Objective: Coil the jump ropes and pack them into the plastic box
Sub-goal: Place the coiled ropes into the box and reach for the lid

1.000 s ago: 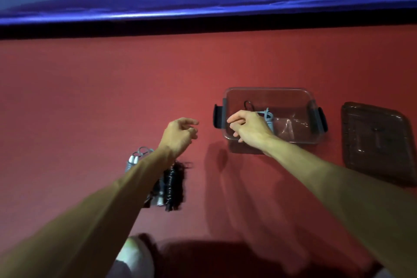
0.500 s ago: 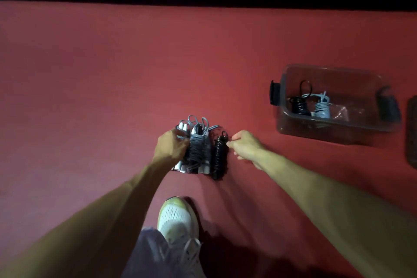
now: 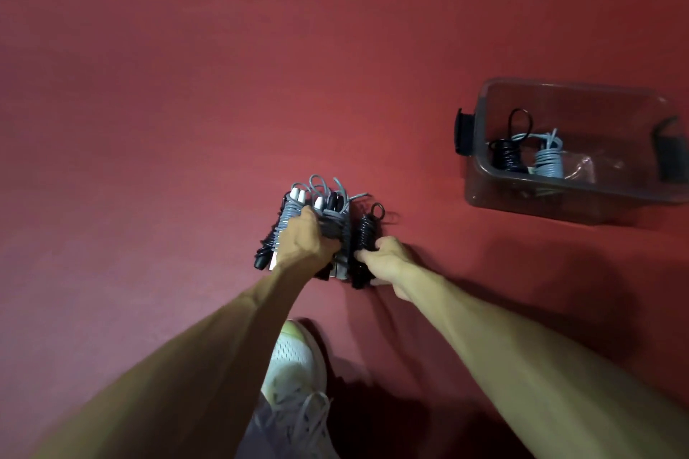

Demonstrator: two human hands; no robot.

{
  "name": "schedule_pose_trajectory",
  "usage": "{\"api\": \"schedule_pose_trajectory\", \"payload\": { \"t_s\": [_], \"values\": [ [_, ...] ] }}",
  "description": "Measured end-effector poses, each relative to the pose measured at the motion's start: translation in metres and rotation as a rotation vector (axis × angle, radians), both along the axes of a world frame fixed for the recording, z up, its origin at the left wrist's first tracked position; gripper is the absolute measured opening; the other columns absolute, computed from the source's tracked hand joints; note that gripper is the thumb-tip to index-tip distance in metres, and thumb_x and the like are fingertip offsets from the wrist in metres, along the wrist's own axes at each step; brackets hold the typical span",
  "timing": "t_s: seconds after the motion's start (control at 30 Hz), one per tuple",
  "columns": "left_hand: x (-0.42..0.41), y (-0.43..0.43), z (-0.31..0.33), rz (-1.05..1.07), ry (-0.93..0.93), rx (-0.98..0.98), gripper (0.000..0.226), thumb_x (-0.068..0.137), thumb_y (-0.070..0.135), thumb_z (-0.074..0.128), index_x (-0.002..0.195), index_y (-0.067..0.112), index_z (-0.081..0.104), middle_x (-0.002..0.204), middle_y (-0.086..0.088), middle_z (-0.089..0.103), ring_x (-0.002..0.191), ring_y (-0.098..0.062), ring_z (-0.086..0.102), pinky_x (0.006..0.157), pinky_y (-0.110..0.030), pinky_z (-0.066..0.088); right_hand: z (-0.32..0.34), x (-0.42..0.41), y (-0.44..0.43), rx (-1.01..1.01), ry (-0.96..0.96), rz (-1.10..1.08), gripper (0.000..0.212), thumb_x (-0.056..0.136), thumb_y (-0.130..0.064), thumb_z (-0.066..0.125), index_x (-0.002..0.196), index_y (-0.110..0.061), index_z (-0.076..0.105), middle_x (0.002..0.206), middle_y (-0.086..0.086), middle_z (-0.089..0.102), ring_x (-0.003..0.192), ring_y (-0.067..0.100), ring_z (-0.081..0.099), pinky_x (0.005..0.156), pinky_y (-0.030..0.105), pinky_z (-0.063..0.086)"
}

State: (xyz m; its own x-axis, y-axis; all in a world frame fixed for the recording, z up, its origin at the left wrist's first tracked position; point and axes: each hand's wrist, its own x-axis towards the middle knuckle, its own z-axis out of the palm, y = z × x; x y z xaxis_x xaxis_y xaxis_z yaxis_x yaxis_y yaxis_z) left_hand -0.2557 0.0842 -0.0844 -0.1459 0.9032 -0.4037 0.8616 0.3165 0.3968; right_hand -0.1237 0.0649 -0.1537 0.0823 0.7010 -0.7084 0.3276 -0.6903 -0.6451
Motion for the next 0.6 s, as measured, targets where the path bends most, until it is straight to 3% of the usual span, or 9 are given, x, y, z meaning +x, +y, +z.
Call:
{"api": "schedule_pose_trajectory", "payload": {
  "t_s": [0.1, 0.17, 0.23, 0.33, 0.5, 0.6],
  "values": [
    [0.015, 0.002, 0.014, 0.113, -0.216, -0.051, 0.03, 0.068, 0.025, 0.08, 0.091, 0.014, 0.065, 0.097, -0.014, 0.072, 0.093, -0.029, 0.068, 0.083, -0.04, 0.056, 0.017, 0.026, 0.002, 0.063, 0.065, 0.033, 0.039, 0.068, -0.034, 0.071, 0.096, -0.008, 0.065, 0.096, 0.014, 0.072, 0.089, 0.03, 0.069, 0.08, 0.045, 0.056],
    [0.031, 0.003, 0.029, 0.21, -0.394, -0.017, 0.035, 0.053, 0.03, 0.08, 0.08, 0.015, 0.062, 0.092, -0.015, 0.072, 0.088, -0.029, 0.07, 0.082, -0.045, 0.058, 0.045, 0.05, 0.003, 0.125, 0.065, 0.046, 0.038, 0.066, -0.033, 0.073, 0.091, -0.006, 0.067, 0.092, 0.012, 0.073, 0.083, 0.025, 0.066, 0.074, 0.038, 0.05],
    [0.052, 0.007, 0.048, 0.284, -0.556, 0.007, 0.049, 0.055, 0.025, 0.083, 0.096, 0.01, 0.062, 0.093, -0.012, 0.07, 0.086, -0.027, 0.07, 0.081, -0.042, 0.059, 0.075, 0.079, 0.004, 0.184, 0.086, 0.023, 0.021, 0.077, -0.022, 0.074, 0.093, -0.011, 0.068, 0.096, 0.008, 0.074, 0.084, 0.019, 0.064, 0.074, 0.031, 0.047],
    [0.089, 0.016, 0.079, 0.301, -0.728, 0.041, 0.038, 0.079, 0.005, 0.077, 0.111, 0.007, 0.056, 0.081, -0.004, 0.063, 0.059, -0.014, 0.063, 0.051, -0.021, 0.054, 0.12, 0.125, 0.003, 0.296, 0.078, -0.058, 0.012, 0.08, -0.018, 0.073, 0.091, -0.016, 0.069, 0.093, -0.001, 0.075, 0.089, 0.015, 0.068, 0.082, 0.032, 0.051],
    [0.156, 0.03, 0.116, 0.186, -0.831, 0.062, 0.04, 0.083, 0.003, 0.071, 0.121, 0.003, 0.057, 0.092, -0.012, 0.066, 0.063, -0.016, 0.062, 0.045, -0.019, 0.052, 0.175, 0.2, 0.002, 0.446, 0.01, -0.231, 0.029, 0.08, -0.02, 0.075, 0.107, -0.01, 0.07, 0.097, -0.001, 0.074, 0.089, 0.013, 0.068, 0.081, 0.034, 0.052],
    [0.196, 0.038, 0.12, 0.122, -0.851, 0.041, 0.032, 0.084, 0.003, 0.07, 0.114, 0.002, 0.06, 0.092, -0.013, 0.065, 0.064, -0.015, 0.061, 0.045, -0.019, 0.051, 0.183, 0.241, 0.005, 0.457, -0.114, -0.325, 0.027, 0.072, -0.033, 0.077, 0.095, -0.018, 0.073, 0.091, -0.004, 0.074, 0.088, 0.016, 0.068, 0.085, 0.038, 0.055]
  ]
}}
